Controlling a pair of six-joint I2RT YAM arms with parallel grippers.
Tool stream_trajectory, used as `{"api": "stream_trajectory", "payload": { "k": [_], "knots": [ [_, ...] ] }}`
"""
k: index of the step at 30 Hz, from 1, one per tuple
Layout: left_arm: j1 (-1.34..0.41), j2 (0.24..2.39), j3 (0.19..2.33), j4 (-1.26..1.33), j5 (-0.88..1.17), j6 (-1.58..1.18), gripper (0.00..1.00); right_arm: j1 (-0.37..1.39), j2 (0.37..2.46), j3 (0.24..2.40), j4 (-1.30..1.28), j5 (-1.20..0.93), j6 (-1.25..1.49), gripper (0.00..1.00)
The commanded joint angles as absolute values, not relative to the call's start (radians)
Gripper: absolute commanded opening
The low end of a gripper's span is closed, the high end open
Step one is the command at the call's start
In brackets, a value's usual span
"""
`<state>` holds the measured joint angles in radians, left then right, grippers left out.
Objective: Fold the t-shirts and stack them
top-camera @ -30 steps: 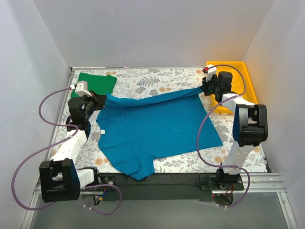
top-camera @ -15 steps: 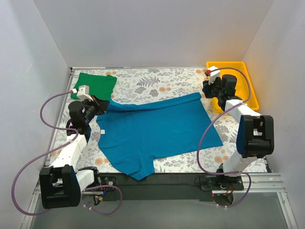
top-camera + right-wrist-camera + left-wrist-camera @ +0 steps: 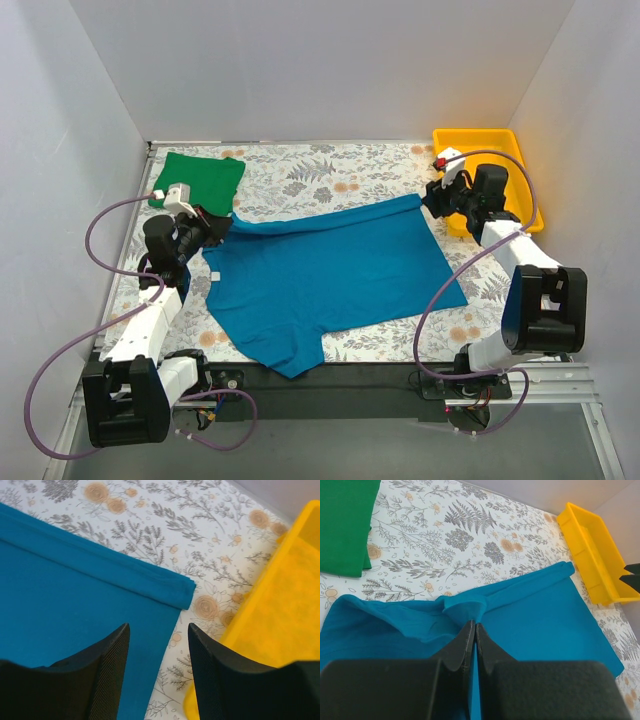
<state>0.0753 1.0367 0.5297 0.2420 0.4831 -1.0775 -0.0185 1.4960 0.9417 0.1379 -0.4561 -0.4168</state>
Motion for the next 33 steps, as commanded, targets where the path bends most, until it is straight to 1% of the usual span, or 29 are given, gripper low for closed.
{"api": "stream_trajectory", "payload": {
  "k": [1, 12, 16, 24, 33],
  "knots": [
    [0.071, 1.005, 0.517, 0.213, 0.500, -1.060, 0.00, -0.017, 1.448, 0.916, 0.089, -0.566, -0.439, 0.57],
    [0.040, 0.971, 0.511, 0.141, 0.483, -1.072, 0.00, -0.018, 1.413, 0.864, 0.081, -0.600, -0.433, 0.61],
    [0.014, 0.940, 0.505, 0.112, 0.436, -1.115, 0.00, -0.020, 1.405, 0.854, 0.080, -0.620, -0.426, 0.62],
    [-0.103, 0.884, 0.495, 0.045, 0.270, -1.173, 0.00, -0.032, 1.401, 0.841, 0.081, -0.640, -0.420, 0.63],
    [-0.156, 0.907, 0.506, 0.006, 0.253, -1.178, 0.00, -0.043, 1.401, 0.836, 0.081, -0.657, -0.417, 0.64]
  ]
}}
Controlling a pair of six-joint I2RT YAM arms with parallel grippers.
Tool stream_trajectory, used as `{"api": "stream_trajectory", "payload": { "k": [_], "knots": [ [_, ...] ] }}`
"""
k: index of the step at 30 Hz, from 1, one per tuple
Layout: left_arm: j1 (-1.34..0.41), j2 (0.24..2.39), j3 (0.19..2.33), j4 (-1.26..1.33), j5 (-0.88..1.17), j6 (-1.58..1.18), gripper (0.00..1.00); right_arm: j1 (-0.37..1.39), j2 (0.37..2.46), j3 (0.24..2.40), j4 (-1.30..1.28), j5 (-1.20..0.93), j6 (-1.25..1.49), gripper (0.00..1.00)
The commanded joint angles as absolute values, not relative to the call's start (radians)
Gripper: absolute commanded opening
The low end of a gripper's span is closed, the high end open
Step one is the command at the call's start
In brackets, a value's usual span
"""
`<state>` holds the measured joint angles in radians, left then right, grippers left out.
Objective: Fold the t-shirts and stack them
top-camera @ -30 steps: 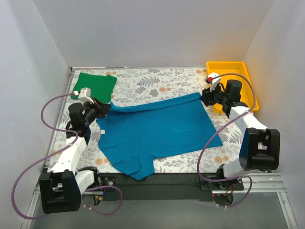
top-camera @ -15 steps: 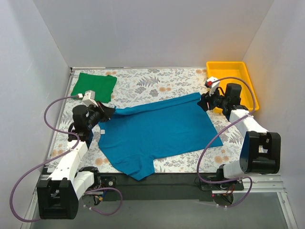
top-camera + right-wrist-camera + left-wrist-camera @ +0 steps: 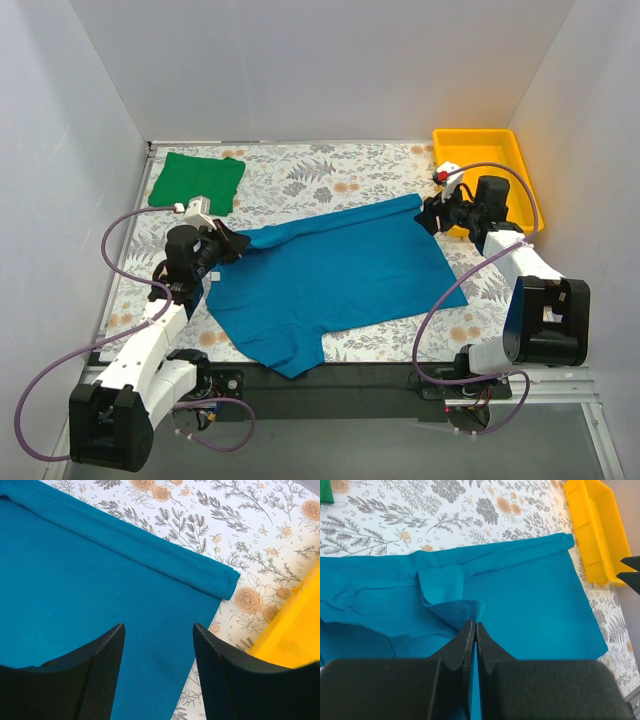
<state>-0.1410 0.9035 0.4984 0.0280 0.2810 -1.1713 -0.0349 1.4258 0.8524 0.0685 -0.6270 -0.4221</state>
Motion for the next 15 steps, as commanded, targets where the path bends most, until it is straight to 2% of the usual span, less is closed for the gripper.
{"api": "stream_trajectory", "payload": {
  "k": [1, 11, 14, 15],
  "knots": [
    [-0.164, 0.908, 0.508, 0.006, 0.253, -1.180, 0.00, -0.044, 1.397, 0.835, 0.081, -0.657, -0.417, 0.64],
    [-0.181, 0.952, 0.546, -0.123, 0.288, -1.206, 0.00, -0.057, 1.402, 0.833, 0.081, -0.672, -0.416, 0.64],
    [-0.184, 0.986, 0.566, -0.192, 0.369, -1.209, 0.09, -0.061, 1.399, 0.834, 0.083, -0.675, -0.416, 0.65],
    [-0.184, 1.002, 0.578, -0.243, 0.392, -1.201, 0.21, -0.063, 1.397, 0.833, 0.081, -0.676, -0.416, 0.65]
  ]
}}
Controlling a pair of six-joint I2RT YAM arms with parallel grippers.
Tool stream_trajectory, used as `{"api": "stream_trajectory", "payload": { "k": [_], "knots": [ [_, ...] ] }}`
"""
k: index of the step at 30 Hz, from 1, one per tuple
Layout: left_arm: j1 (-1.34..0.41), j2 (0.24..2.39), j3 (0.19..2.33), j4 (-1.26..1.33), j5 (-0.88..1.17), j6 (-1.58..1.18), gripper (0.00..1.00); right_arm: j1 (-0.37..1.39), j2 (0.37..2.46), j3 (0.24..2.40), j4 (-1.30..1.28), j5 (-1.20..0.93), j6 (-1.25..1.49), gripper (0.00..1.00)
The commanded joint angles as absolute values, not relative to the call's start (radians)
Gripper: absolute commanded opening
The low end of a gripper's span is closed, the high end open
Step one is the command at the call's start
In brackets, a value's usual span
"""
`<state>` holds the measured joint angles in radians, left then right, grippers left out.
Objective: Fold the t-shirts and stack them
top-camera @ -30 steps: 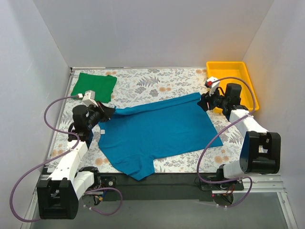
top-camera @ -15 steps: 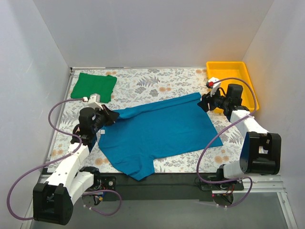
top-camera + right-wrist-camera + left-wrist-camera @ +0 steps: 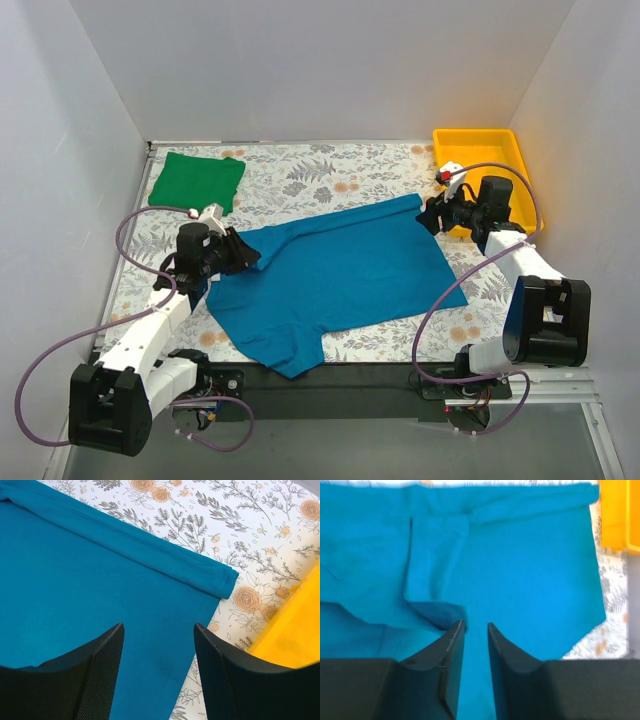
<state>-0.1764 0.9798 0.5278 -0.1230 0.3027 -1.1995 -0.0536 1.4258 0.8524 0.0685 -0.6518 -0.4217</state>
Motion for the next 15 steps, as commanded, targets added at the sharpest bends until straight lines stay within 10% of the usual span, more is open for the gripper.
{"api": "stream_trajectory", "payload": {
  "k": [1, 7, 15],
  "knots": [
    [-0.184, 1.009, 0.584, -0.276, 0.411, -1.194, 0.26, -0.064, 1.397, 0.831, 0.081, -0.678, -0.416, 0.65],
    [-0.189, 0.948, 0.650, -0.380, 0.393, -1.157, 0.56, -0.071, 1.404, 0.833, 0.080, -0.693, -0.416, 0.65],
    [-0.186, 1.295, 0.811, -0.313, 0.310, -1.114, 0.60, -0.075, 1.396, 0.827, 0.063, -0.747, -0.407, 0.66]
  ]
}}
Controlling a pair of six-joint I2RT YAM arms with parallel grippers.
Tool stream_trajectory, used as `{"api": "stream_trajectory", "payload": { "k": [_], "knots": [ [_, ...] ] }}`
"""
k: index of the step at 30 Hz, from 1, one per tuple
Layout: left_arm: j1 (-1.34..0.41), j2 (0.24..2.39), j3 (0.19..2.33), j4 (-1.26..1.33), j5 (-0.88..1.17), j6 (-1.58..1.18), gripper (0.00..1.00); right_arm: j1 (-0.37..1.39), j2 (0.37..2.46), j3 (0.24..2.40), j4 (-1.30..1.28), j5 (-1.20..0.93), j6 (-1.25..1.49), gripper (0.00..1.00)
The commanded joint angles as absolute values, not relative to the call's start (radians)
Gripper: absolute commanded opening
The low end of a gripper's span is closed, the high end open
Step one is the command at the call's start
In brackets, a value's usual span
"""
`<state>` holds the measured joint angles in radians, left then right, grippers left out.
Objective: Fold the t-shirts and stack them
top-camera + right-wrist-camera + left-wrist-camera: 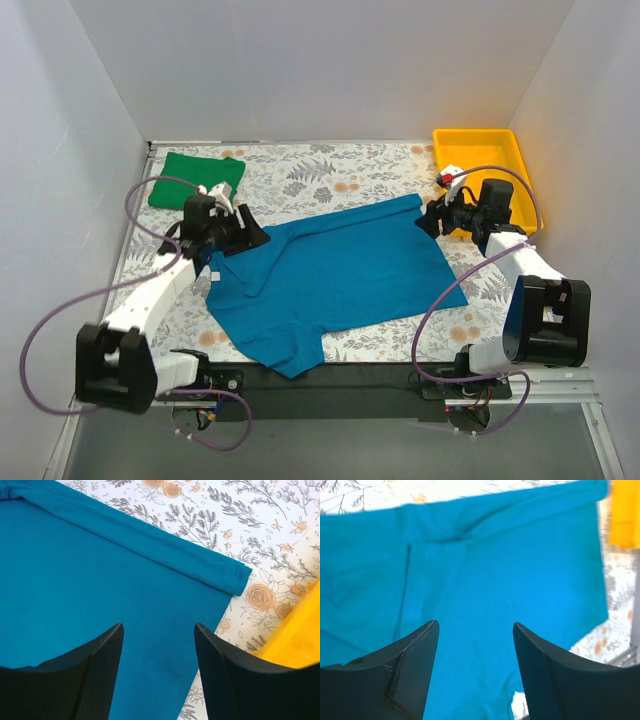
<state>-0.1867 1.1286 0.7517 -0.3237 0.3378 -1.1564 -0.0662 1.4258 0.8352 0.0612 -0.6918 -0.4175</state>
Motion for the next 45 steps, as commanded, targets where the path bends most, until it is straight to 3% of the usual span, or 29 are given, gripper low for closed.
{"api": "stream_trajectory", "payload": {
  "k": [1, 6, 13, 45],
  "knots": [
    [-0.184, 1.340, 0.836, -0.304, 0.319, -1.103, 0.59, -0.078, 1.393, 0.824, 0.060, -0.755, -0.407, 0.66],
    [-0.175, 1.578, 0.968, -0.279, 0.359, -1.058, 0.52, -0.106, 1.384, 0.818, 0.054, -0.810, -0.396, 0.66],
    [-0.167, 1.690, 1.014, -0.296, 0.348, -1.009, 0.50, -0.138, 1.404, 0.815, 0.051, -0.845, -0.391, 0.66],
    [-0.176, 1.690, 0.980, -0.327, 0.325, -0.971, 0.42, -0.169, 1.402, 0.810, 0.051, -0.896, -0.382, 0.67]
  ]
}}
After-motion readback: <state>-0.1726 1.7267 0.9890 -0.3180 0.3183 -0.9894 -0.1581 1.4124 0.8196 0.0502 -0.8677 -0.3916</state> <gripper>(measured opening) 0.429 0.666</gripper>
